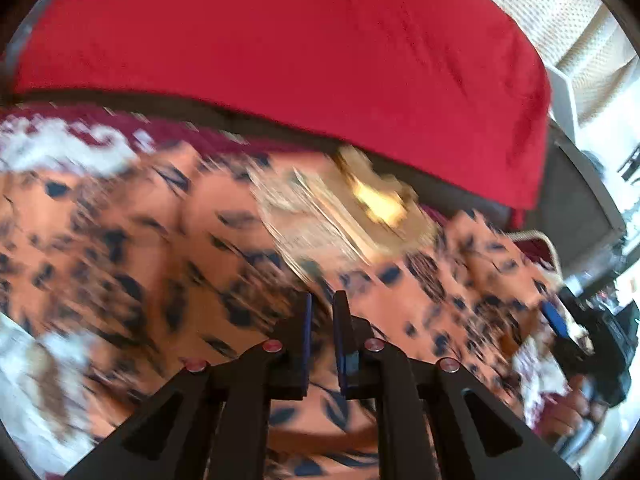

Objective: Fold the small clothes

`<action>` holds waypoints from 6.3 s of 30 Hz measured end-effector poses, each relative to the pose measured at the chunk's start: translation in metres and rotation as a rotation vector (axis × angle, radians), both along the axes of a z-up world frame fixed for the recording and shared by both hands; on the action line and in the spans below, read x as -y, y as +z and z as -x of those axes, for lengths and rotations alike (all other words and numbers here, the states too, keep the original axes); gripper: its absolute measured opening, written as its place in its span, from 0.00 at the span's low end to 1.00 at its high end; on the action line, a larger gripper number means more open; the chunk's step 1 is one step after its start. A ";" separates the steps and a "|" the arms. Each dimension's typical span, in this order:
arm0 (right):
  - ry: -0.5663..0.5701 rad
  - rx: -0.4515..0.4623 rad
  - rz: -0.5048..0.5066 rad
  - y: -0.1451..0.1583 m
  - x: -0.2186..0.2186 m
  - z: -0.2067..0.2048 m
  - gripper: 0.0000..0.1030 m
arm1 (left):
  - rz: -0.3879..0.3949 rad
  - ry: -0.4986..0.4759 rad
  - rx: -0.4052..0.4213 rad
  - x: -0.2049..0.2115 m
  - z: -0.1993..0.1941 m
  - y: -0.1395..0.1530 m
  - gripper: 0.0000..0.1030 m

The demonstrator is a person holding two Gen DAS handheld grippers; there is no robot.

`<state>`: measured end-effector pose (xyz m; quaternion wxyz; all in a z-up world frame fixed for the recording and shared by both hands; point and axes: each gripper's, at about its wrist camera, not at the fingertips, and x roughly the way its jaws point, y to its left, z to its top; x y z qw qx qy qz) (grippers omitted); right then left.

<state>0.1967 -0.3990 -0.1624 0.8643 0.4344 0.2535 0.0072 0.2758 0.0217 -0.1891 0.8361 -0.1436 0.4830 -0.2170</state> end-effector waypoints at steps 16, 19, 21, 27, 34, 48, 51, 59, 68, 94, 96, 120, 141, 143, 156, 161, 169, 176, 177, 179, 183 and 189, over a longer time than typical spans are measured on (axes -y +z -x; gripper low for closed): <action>0.042 -0.027 0.016 -0.006 -0.014 -0.007 0.37 | 0.031 -0.121 -0.041 0.044 0.015 -0.022 0.05; 0.043 -0.025 0.014 -0.006 -0.013 -0.007 0.37 | 0.049 -0.095 0.000 0.034 0.015 -0.014 0.03; 0.039 -0.024 0.014 -0.006 -0.012 -0.006 0.37 | 0.029 -0.067 0.044 0.027 0.014 -0.006 0.03; 0.032 -0.017 0.012 -0.005 -0.010 -0.005 0.37 | -0.271 0.134 0.188 0.002 0.001 0.009 0.03; 0.055 -0.018 0.030 -0.004 -0.019 -0.010 0.37 | -0.519 0.294 0.242 -0.027 -0.010 0.010 0.03; 0.334 -0.292 0.350 -0.043 -0.120 -0.071 0.38 | -0.236 0.382 0.128 -0.128 -0.002 0.029 0.42; 0.307 -0.193 0.404 -0.026 -0.129 -0.061 0.38 | -0.189 0.561 0.115 -0.183 0.005 0.033 0.50; 0.323 -0.274 0.370 -0.054 -0.144 -0.075 0.38 | 0.061 0.903 -0.064 -0.314 0.029 -0.007 0.53; 0.307 -0.261 0.380 -0.058 -0.157 -0.079 0.51 | 0.239 0.858 -0.100 -0.334 0.012 -0.033 0.45; 0.307 -0.251 0.372 -0.060 -0.160 -0.081 0.51 | 0.224 0.942 -0.103 -0.340 -0.011 -0.044 0.56; 0.308 -0.250 0.370 -0.060 -0.160 -0.082 0.51 | 0.192 0.951 -0.078 -0.340 -0.014 -0.045 0.39; 0.172 -0.119 0.241 -0.022 -0.091 -0.047 0.51 | 0.138 0.157 0.624 -0.045 0.062 0.245 0.06; 0.033 -0.074 -0.079 -0.025 0.017 -0.030 0.61 | -0.094 0.074 0.289 0.018 0.035 0.109 0.68; 0.060 -0.076 -0.053 -0.026 0.007 -0.035 0.61 | -0.138 0.157 0.275 -0.003 0.026 0.090 0.68; 0.292 -0.320 0.408 -0.043 -0.102 -0.071 0.43 | -0.474 0.147 0.111 -0.007 -0.005 -0.002 0.68; 0.209 -0.189 0.424 -0.020 -0.097 -0.067 0.43 | -0.466 0.144 0.200 0.005 0.010 0.016 0.68; 0.195 -0.280 0.417 -0.045 -0.097 -0.099 0.43 | -0.530 0.148 0.211 0.012 0.013 0.012 0.68; 0.255 -0.215 0.354 -0.022 -0.101 -0.072 0.43 | -0.543 0.152 0.219 0.014 0.014 0.010 0.68; 0.267 -0.211 0.359 -0.020 -0.103 -0.066 0.43 | -0.547 0.151 0.219 0.015 0.015 0.010 0.68; 0.286 -0.215 0.364 -0.020 -0.107 -0.060 0.43 | -0.556 0.150 0.223 0.015 0.015 0.009 0.68; 0.322 -0.329 0.365 -0.042 -0.114 -0.061 0.43 | -0.568 0.145 0.224 0.016 0.015 0.006 0.69; 0.323 -0.318 0.344 -0.042 -0.111 -0.059 0.43 | -0.593 0.149 0.201 0.016 0.013 -0.005 0.81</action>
